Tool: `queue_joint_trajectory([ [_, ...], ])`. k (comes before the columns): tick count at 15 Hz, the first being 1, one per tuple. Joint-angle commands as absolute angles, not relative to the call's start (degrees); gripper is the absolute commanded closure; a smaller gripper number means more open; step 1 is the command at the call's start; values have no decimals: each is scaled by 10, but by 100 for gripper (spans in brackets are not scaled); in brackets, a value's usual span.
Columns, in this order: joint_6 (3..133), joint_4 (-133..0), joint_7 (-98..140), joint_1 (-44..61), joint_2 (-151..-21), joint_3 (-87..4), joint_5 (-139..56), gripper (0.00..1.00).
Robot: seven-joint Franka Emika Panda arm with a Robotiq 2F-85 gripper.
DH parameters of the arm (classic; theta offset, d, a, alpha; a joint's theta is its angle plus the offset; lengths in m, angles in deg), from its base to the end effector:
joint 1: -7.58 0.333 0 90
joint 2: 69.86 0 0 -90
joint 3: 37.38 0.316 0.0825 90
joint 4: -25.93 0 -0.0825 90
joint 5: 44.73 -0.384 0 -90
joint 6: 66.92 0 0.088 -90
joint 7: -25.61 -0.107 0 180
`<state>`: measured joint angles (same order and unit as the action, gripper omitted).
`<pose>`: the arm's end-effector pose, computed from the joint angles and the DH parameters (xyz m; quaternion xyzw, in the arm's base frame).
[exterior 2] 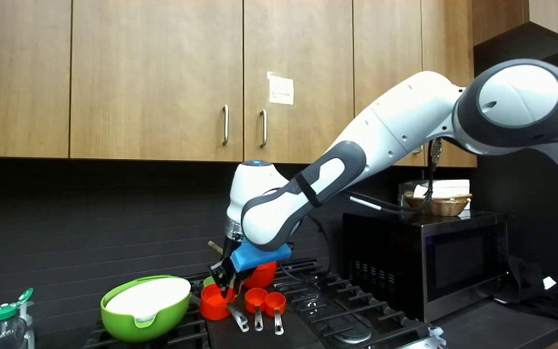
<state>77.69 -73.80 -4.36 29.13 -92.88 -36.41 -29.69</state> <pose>0.6354 0.2648 0.3865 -0.9775 -0.0257 -0.2093 0.0011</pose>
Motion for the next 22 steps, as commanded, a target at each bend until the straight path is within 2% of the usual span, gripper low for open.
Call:
queue_joint_trajectory([
  [1,783,-759,-72,303,-900,-375,-265,43],
  [4,784,-762,-87,304,-892,-374,-250,50],
  [6,783,-763,-86,300,-891,-369,-254,35],
  [9,774,-769,-49,282,-900,-344,-302,22],
  [11,769,-787,-38,278,-902,-336,-325,19],
  [12,768,-798,-34,277,-902,-333,-336,23],
  [15,758,-822,-20,274,-897,-326,-362,22],
  [16,758,-828,-19,274,-896,-325,-366,28],
  [17,758,-831,-18,274,-895,-325,-368,38],
  [18,759,-835,-16,274,-894,-325,-369,54],
  [22,760,-842,-16,275,-893,-325,-366,84],
])
